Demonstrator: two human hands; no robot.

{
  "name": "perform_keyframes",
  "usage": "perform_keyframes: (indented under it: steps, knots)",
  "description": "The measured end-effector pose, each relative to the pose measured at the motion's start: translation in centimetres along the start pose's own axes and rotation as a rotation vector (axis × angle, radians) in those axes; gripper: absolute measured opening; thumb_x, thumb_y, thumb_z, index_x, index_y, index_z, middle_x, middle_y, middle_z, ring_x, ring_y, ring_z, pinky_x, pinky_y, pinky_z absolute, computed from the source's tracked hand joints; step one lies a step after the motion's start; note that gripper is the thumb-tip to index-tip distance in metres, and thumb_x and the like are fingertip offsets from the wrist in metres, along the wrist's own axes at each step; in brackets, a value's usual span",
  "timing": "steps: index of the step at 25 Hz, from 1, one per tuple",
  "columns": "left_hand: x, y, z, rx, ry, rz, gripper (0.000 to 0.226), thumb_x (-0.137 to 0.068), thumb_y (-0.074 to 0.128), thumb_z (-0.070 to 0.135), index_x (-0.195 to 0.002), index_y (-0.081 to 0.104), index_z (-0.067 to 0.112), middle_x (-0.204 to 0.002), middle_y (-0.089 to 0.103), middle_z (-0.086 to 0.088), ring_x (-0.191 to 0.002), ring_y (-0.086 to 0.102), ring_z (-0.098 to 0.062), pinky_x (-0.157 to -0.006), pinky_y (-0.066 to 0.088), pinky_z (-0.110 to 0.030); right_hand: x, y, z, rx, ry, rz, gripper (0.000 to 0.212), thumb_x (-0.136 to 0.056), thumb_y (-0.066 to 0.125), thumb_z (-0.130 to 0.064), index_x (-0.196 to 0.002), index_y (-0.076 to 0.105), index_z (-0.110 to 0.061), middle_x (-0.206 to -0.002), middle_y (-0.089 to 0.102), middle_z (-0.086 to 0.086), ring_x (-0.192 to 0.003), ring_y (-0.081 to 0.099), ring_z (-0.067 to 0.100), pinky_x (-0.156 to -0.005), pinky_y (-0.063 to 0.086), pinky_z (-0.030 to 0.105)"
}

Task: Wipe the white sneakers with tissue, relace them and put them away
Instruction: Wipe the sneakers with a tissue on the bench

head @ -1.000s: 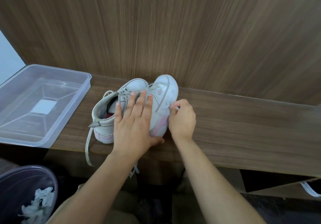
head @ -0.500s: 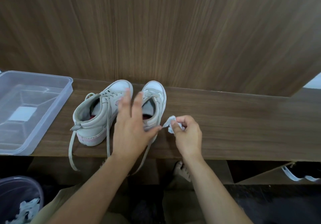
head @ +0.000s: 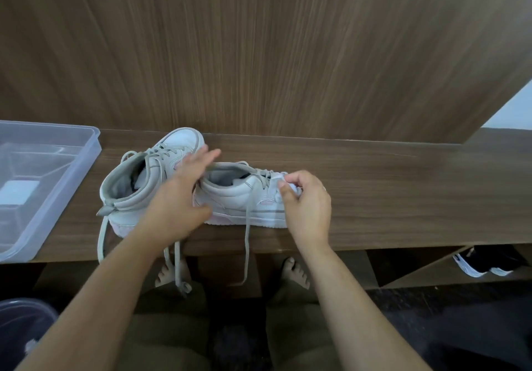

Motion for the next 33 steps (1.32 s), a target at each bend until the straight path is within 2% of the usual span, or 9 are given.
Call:
perform_keyframes:
  steps: [3,7,11,17,21,24,27,30,33]
  knots:
    - [0.4,4.1,2.4,-0.471,0.208,0.052,0.089,-0.074,0.062,0.054,-0.147,0.015,0.031,-0.157,0.005,0.01,-0.143,-0.008,-0.013,-0.112,-0.002,-0.045,0.9,0.9,-0.7,0.035,-0.143,-0.031,0.003,-0.087,0.063,-0.019,-0.085,0.063,-0.017,-0.086,0.06,-0.005,-0.079,0.049,0.005,-0.065,0.035,0.007]
    - [-0.1,6.6,1.9,-0.743,0.22,0.201,0.088,-0.069,0.067,0.056,-0.142,0.034,0.021,-0.152,0.031,0.0,-0.14,0.023,-0.023,-0.112,0.008,-0.051,1.8,0.2,0.9,0.373,-0.303,-0.036,0.007,-0.081,0.062,-0.006,-0.082,0.064,-0.013,-0.084,0.059,0.005,-0.075,0.057,0.024,-0.059,0.041,0.028]
    - [-0.1,6.8,1.9,-0.763,0.233,0.27,0.082,-0.068,0.07,0.052,-0.138,0.04,0.022,-0.149,0.035,0.001,-0.14,0.023,-0.025,-0.111,0.008,-0.053,-0.2,-3.2,4.2,0.327,0.031,0.099,0.007,-0.086,0.062,-0.009,-0.087,0.066,-0.015,-0.092,0.059,0.001,-0.08,0.06,0.023,-0.063,0.03,0.023]
    - [-0.1,6.7,1.9,-0.777,0.225,0.254,0.076,-0.069,0.071,0.05,-0.135,0.042,0.026,-0.15,0.036,0.0,-0.14,0.024,-0.026,-0.111,0.009,-0.054,1.6,1.0,1.3,0.294,-0.294,-0.056,0.005,-0.084,0.065,-0.01,-0.085,0.067,-0.014,-0.087,0.062,0.001,-0.077,0.058,0.016,-0.063,0.044,0.027]
    - [0.0,6.7,1.8,-0.744,0.238,0.258,0.074,-0.069,0.07,0.051,-0.134,0.044,0.026,-0.15,0.035,0.001,-0.14,0.022,-0.026,-0.111,0.008,-0.054,-2.4,-1.6,3.8,0.434,-0.114,0.138,0.01,-0.086,0.059,-0.003,-0.091,0.068,-0.006,-0.087,0.059,0.012,-0.078,0.057,0.032,-0.063,0.036,0.028]
    - [-0.2,6.5,1.6,-0.739,0.262,0.209,0.075,-0.067,0.073,0.05,-0.132,0.044,0.027,-0.15,0.034,0.002,-0.14,0.021,-0.024,-0.111,0.007,-0.055,-3.7,-2.0,4.0,0.376,0.048,0.128,0.012,-0.09,0.057,-0.009,-0.096,0.067,-0.01,-0.094,0.061,0.009,-0.087,0.058,0.028,-0.068,0.032,0.026]
    - [-1.5,4.6,0.1,-0.617,0.294,0.139,0.074,-0.07,0.076,0.033,-0.134,0.039,0.033,-0.156,0.018,0.007,-0.145,0.002,-0.02,-0.111,-0.002,-0.053,-2.6,-2.8,3.0,0.395,0.047,-0.036,0.01,-0.091,0.057,-0.013,-0.096,0.066,-0.014,-0.099,0.065,0.007,-0.089,0.06,0.023,-0.071,0.039,0.026]
    - [-2.4,2.6,-0.9,-0.455,0.12,0.183,0.084,-0.078,0.061,0.0,-0.144,0.022,0.036,-0.158,-0.006,0.009,-0.14,-0.018,-0.012,-0.111,-0.008,-0.048,-0.3,-3.0,1.5,0.443,-0.017,-0.254,0.008,-0.09,0.059,-0.018,-0.093,0.066,-0.018,-0.097,0.066,0.001,-0.089,0.06,0.018,-0.073,0.043,0.027]
    - [-1.6,4.3,0.6,-0.321,0.104,0.041,0.101,-0.073,0.069,0.028,-0.148,0.002,0.034,-0.155,-0.02,0.011,-0.139,-0.024,-0.01,-0.115,-0.005,-0.05,0.2,-1.3,0.1,0.359,-0.188,-0.202,0.006,-0.087,0.063,-0.018,-0.089,0.068,-0.021,-0.091,0.062,-0.007,-0.078,0.052,0.005,-0.068,0.033,0.017]
Point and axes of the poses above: each hand's wrist, its own x-axis away from the middle knuckle, its own y-axis out of the palm, z = x × y, the point moved 2 cm from there along -x, towards the middle knuckle
